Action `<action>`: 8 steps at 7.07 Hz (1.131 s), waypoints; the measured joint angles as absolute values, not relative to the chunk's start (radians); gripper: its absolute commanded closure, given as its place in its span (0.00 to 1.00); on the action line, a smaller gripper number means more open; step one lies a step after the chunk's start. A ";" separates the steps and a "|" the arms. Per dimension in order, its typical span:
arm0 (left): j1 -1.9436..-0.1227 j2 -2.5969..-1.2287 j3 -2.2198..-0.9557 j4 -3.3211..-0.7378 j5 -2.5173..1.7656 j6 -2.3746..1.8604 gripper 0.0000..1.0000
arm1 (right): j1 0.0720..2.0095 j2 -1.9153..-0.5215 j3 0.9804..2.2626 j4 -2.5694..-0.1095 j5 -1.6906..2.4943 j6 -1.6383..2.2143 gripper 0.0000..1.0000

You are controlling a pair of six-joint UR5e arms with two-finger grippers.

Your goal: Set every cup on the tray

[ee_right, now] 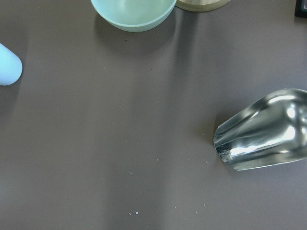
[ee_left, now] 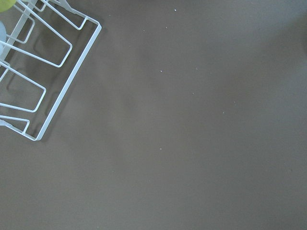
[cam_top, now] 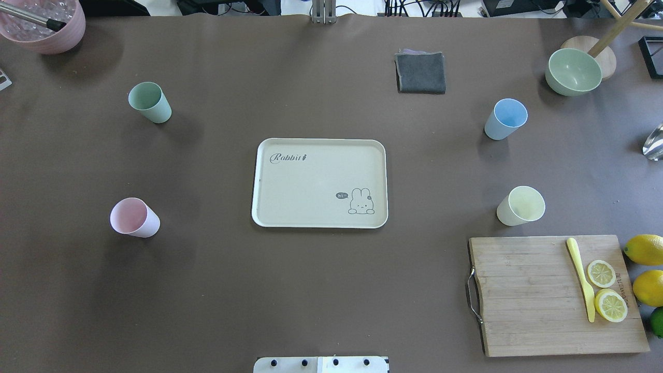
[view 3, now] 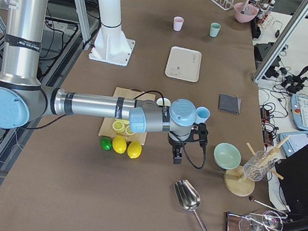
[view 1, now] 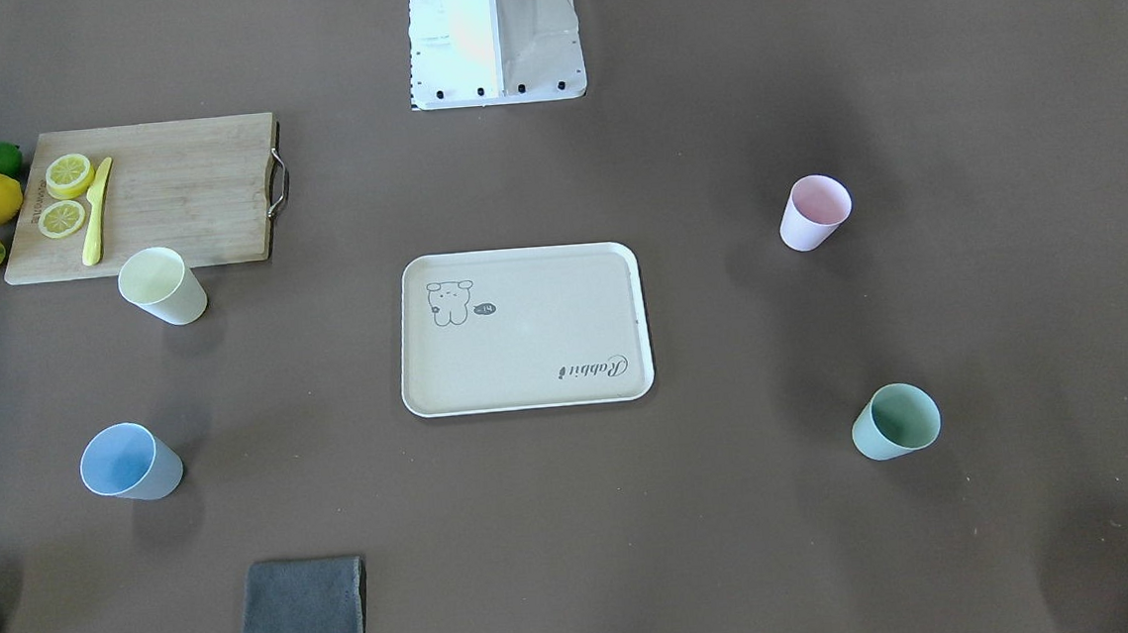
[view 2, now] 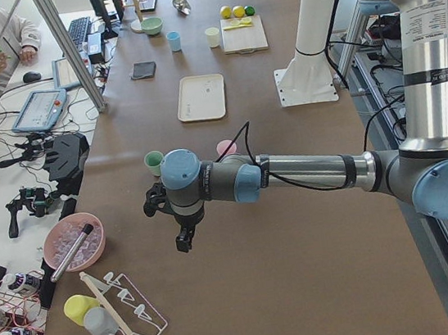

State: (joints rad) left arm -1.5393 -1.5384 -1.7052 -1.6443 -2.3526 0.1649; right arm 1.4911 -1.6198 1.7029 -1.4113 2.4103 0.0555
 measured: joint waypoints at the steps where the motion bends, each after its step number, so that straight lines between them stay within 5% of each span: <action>1: -1.539 -1.539 -1.704 -1.644 -2.353 0.165 0.02 | 1.491 -1.620 1.704 -1.411 2.411 0.055 0.00; 8: -1.529 -1.542 -1.755 -1.653 -2.375 0.064 0.02 | 1.397 -1.579 1.711 -1.362 2.440 0.205 0.00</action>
